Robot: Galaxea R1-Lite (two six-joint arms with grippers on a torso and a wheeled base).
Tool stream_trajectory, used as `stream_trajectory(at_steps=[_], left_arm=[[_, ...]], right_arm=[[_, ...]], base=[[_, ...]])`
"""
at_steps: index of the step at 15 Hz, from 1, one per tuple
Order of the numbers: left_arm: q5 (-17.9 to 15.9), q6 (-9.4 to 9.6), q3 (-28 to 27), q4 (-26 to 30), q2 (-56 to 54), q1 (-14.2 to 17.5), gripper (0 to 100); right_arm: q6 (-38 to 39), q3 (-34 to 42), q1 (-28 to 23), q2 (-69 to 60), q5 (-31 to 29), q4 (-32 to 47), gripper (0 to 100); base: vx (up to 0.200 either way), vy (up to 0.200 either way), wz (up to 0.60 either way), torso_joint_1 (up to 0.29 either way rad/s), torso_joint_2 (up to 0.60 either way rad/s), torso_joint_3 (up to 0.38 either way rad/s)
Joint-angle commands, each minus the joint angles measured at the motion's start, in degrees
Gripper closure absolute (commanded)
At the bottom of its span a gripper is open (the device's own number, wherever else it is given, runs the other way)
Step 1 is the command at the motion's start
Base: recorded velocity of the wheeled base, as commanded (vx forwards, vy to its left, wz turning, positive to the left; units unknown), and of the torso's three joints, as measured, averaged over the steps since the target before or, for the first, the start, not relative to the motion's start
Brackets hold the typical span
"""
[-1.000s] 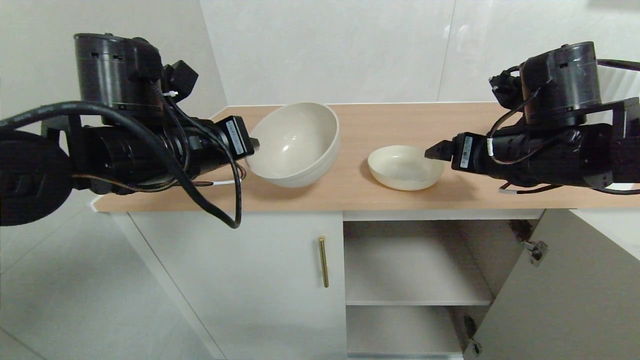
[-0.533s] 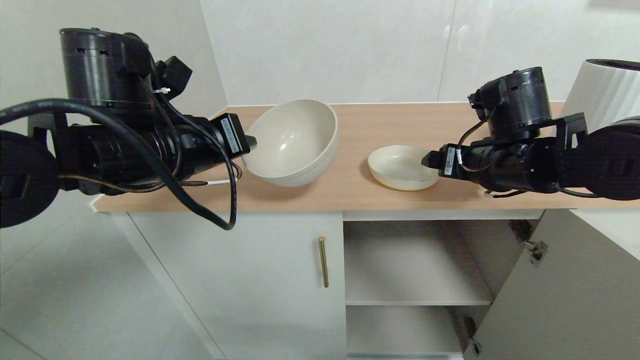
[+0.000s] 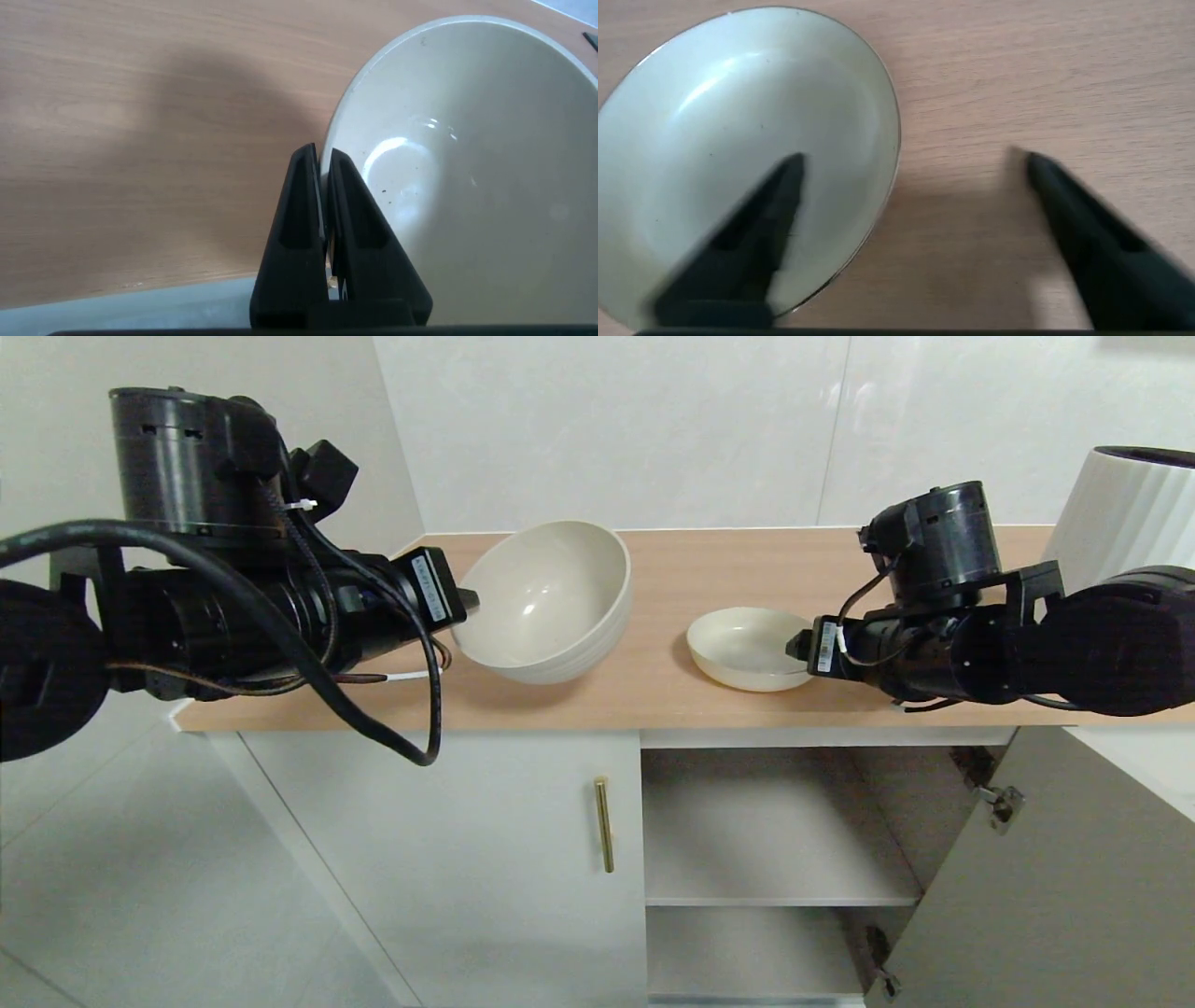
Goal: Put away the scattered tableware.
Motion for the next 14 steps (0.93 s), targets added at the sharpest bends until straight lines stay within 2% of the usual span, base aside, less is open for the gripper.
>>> stream_trajectory(at_steps=[1, 9, 10, 14], left_arm=[[0.0, -0.03, 0.0, 0.0, 0.0, 0.0, 100], [-0.6, -0.21, 1.8, -0.1, -2.3, 0.0, 100], [-2.1, -0.21, 2.9, -0.1, -4.2, 0.0, 100], [-13.0, 0.05, 10.8, 0.0, -15.0, 0.0, 100]], right_arm=[[0.0, 0.0, 0.1, 0.0, 0.1, 0.0, 100], [0.5, 0.5, 0.1, -3.4, 0.5, 0.1, 100], [0.6, 0.9, 0.1, -4.3, 1.1, 0.5, 100], [0.7, 8.7, 0.1, -14.5, 10.1, 0.4, 100]], base=[[0.0, 0.0, 0.0, 0.0, 0.0, 0.0], [0.0, 0.0, 0.0, 0.0, 0.0, 0.0], [0.0, 0.0, 0.0, 0.0, 0.0, 0.0], [0.0, 0.0, 0.0, 0.0, 0.0, 0.0]])
